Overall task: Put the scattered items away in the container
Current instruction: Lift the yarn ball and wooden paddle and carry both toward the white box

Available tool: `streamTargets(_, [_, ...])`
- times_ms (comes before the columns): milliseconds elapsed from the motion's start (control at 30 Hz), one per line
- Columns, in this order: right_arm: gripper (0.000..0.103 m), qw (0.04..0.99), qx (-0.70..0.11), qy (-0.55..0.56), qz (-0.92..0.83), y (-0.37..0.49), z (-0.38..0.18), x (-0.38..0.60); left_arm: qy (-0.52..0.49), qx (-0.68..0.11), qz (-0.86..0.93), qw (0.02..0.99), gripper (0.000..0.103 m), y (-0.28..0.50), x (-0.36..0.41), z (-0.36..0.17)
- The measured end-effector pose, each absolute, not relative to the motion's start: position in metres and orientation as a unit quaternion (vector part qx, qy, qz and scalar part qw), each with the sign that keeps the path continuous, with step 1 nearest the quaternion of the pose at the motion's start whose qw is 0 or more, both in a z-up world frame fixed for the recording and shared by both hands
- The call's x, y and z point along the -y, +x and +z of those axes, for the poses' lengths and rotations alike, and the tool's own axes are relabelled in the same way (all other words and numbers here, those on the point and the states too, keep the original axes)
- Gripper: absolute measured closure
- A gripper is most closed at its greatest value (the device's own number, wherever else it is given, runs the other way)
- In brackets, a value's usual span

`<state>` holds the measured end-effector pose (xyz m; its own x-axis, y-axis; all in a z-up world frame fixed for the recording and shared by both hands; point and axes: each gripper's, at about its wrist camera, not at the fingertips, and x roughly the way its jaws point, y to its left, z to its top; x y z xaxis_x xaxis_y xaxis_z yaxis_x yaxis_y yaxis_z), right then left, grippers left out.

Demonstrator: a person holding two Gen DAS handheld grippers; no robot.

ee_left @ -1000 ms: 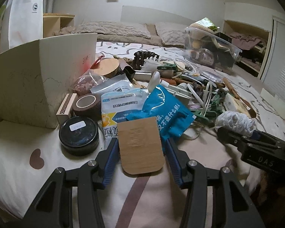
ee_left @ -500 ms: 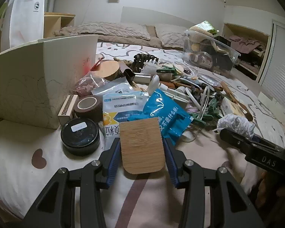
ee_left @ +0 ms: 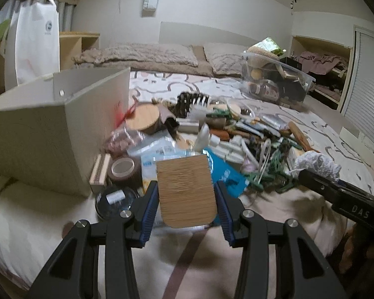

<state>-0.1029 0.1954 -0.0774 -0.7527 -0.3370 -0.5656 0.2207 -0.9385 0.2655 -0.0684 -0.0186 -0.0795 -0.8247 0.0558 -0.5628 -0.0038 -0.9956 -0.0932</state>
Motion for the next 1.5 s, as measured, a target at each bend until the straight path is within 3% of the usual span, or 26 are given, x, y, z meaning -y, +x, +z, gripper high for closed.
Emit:
streamTargets(567, [0.033,0.125,0.092,0.246,-0.957,-0.121,-0.014,-0.218,-0.217,0.017,0.976,0.018,0.059,-0.097,0.01,-0.014])
streamTargets(1500, [0.033,0.178,0.066,0.147,-0.971,-0.155,0.09,-0.201,-0.094,-0.002,0.995,0.019,0.059,-0.124,0.026,0.095])
